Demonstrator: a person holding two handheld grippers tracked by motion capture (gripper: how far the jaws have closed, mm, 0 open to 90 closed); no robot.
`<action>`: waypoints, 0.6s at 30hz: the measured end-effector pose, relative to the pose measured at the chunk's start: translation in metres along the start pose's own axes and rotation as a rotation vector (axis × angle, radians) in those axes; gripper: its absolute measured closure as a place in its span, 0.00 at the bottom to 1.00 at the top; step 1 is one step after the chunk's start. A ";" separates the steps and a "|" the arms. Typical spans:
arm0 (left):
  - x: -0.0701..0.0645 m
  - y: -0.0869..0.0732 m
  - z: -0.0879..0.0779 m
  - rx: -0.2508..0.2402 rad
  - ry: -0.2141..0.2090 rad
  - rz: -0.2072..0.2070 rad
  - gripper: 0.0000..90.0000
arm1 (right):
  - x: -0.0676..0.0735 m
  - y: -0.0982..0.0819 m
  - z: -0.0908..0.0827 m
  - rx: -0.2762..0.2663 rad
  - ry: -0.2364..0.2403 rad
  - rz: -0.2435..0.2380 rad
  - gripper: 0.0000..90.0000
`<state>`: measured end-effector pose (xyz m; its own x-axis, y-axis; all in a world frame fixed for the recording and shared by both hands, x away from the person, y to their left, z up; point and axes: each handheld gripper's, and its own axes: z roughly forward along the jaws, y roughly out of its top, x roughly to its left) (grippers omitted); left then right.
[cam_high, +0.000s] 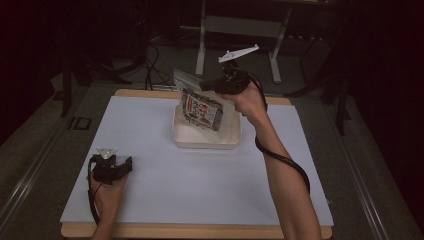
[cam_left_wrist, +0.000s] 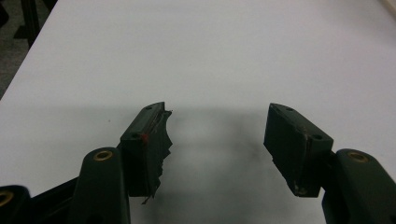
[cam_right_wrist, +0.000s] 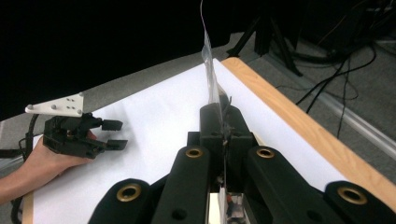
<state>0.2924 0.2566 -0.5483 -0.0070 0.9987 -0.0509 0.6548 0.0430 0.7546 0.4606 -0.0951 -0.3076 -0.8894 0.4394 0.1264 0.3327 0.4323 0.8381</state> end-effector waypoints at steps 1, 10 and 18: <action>0.000 0.000 0.000 0.000 0.000 -0.001 0.44 | -0.002 -0.002 0.003 0.004 0.005 0.009 1.00; 0.000 0.000 0.000 0.002 0.000 0.005 0.44 | -0.015 -0.014 0.012 0.021 0.005 0.069 1.00; -0.001 0.000 0.000 0.005 -0.001 0.007 0.44 | -0.021 -0.021 0.015 0.011 -0.047 0.090 1.00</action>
<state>0.2926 0.2560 -0.5485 -0.0017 0.9989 -0.0460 0.6589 0.0357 0.7514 0.4769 -0.1010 -0.3356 -0.8404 0.5127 0.1757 0.4142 0.3984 0.8184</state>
